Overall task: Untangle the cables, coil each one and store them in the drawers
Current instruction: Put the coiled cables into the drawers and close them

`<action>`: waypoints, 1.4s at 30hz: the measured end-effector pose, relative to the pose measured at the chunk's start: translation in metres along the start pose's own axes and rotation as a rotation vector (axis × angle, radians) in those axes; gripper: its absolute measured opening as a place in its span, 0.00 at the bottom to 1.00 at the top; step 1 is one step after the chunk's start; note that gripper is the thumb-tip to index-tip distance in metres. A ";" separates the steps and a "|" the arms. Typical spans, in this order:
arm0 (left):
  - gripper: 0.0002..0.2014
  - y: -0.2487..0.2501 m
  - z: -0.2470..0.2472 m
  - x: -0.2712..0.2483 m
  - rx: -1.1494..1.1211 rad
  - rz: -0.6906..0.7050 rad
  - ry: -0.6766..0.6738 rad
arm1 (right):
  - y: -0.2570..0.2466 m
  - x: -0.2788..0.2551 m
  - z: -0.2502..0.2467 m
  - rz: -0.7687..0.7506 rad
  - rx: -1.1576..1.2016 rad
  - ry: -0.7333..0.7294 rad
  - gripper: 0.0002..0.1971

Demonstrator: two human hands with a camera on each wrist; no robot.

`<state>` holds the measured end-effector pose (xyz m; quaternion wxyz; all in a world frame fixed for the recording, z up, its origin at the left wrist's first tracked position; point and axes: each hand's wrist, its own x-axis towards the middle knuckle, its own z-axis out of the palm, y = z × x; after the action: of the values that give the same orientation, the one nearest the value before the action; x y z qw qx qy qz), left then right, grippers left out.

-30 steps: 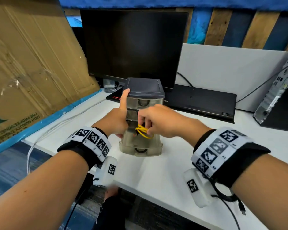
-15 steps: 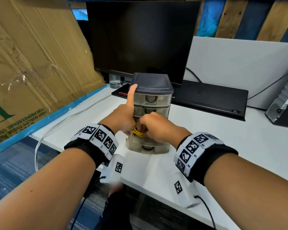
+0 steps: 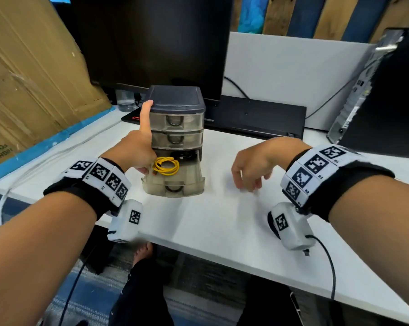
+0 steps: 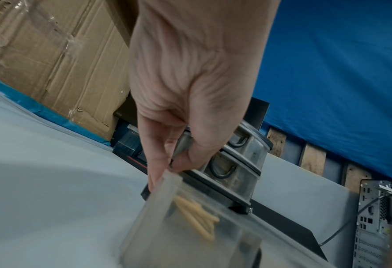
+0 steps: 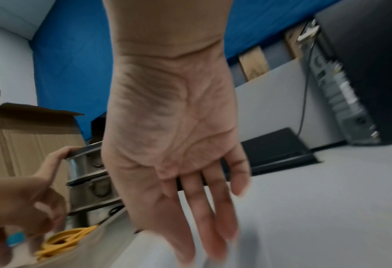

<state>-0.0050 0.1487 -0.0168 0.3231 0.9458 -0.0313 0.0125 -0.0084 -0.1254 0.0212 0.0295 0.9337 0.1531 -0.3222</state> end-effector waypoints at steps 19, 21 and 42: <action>0.68 0.004 0.000 -0.002 0.019 -0.041 0.004 | 0.007 0.008 0.008 -0.138 0.147 0.222 0.07; 0.68 0.003 0.000 -0.002 0.024 -0.041 0.006 | -0.004 0.010 -0.005 -0.215 0.332 0.322 0.06; 0.71 -0.005 0.002 0.008 0.032 -0.031 0.010 | -0.070 0.059 -0.003 -0.280 0.188 0.590 0.07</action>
<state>0.0034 0.1508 -0.0215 0.3085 0.9510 -0.0146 0.0127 0.0161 -0.0421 -0.0094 -0.1469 0.9553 0.2511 -0.0520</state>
